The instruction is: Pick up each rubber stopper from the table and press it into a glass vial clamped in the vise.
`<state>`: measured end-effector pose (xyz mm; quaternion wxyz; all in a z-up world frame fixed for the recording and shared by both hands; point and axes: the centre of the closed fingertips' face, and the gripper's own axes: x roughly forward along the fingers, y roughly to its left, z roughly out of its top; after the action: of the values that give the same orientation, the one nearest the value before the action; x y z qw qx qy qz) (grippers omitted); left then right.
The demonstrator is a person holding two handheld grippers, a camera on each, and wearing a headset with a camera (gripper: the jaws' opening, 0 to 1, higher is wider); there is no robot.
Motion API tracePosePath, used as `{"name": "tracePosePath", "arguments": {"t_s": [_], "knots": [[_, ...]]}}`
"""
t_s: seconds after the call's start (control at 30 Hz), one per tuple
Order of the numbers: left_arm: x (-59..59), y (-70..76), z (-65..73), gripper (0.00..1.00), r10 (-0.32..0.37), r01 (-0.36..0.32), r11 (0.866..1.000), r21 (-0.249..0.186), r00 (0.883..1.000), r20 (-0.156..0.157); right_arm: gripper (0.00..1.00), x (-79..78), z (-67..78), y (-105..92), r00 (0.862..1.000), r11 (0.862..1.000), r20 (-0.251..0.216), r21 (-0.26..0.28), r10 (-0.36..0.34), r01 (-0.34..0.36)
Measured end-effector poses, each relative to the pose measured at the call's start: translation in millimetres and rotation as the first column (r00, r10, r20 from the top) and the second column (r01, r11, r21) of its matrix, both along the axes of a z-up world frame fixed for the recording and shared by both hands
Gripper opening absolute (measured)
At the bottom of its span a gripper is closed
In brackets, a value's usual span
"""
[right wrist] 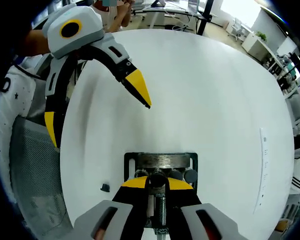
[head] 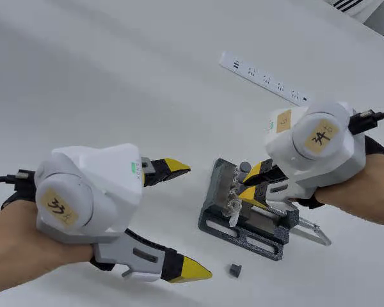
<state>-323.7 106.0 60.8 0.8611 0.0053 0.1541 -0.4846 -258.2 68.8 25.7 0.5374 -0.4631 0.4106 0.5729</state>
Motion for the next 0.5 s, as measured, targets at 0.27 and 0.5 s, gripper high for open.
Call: {"name": "tracePosePath", "arguments": {"t_s": [0.27,0.5], "knots": [[0.3,-0.4,1.1,0.83,0.001,-0.001,1.000,-0.005,1.000,-0.001,0.09,-0.3,1.3,1.8,1.000,0.999,-0.009,0.026,-0.019,0.019],[-0.6,0.0,2.1,0.83,0.001,-0.001,1.000,-0.002,1.000,-0.001,0.08,1.1,12.9,5.1,1.000,0.998,-0.003,0.060,-0.030,0.030]]}}
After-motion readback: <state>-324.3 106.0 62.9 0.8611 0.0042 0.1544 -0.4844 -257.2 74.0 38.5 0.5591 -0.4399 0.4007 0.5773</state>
